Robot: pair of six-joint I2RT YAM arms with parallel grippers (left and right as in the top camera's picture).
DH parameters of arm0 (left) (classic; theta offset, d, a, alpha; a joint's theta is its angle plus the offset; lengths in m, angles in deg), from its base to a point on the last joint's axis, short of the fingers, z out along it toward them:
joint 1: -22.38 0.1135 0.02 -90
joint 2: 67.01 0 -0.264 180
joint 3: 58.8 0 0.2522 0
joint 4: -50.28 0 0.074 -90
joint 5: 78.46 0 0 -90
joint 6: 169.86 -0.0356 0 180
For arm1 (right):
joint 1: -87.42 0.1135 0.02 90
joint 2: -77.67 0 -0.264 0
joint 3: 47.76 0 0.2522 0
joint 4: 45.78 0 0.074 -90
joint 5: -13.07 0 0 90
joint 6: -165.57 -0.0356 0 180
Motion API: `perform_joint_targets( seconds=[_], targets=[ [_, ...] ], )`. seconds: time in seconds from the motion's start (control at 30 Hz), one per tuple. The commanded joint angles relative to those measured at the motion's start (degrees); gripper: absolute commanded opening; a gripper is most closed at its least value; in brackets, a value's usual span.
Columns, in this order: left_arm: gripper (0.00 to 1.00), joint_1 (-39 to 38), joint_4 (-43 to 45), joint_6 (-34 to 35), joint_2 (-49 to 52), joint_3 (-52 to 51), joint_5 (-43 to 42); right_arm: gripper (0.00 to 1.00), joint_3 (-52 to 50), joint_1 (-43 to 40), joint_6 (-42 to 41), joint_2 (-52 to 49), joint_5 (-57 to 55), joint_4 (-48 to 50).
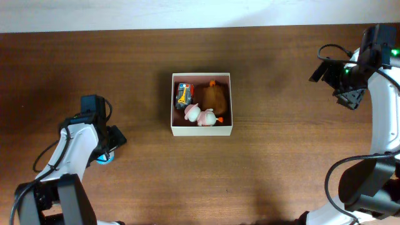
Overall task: Pack container
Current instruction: 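Move the left gripper to the blue ball and grasp it, then lift the blue ball and carry it right into the box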
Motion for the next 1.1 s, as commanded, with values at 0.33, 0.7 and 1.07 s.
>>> perform_joint_targets(
  seconds=[0.33, 0.7, 1.07],
  targets=[
    [0.43, 0.2, 2.2, -0.8, 4.9, 0.0, -1.0, 0.98, 0.3, 0.2, -0.3, -0.1, -0.5, 0.0],
    [0.43, 0.2, 3.1, -4.5, 4.9, 2.4, -11.5, 0.99, 0.3, 0.2, -0.3, -0.1, -0.5, 0.0],
    [0.43, 0.2, 2.9, -15.1, 2.5, 8.9, -34.2, 0.99, 0.3, 0.2, -0.3, -0.1, -0.5, 0.0]
  ],
)
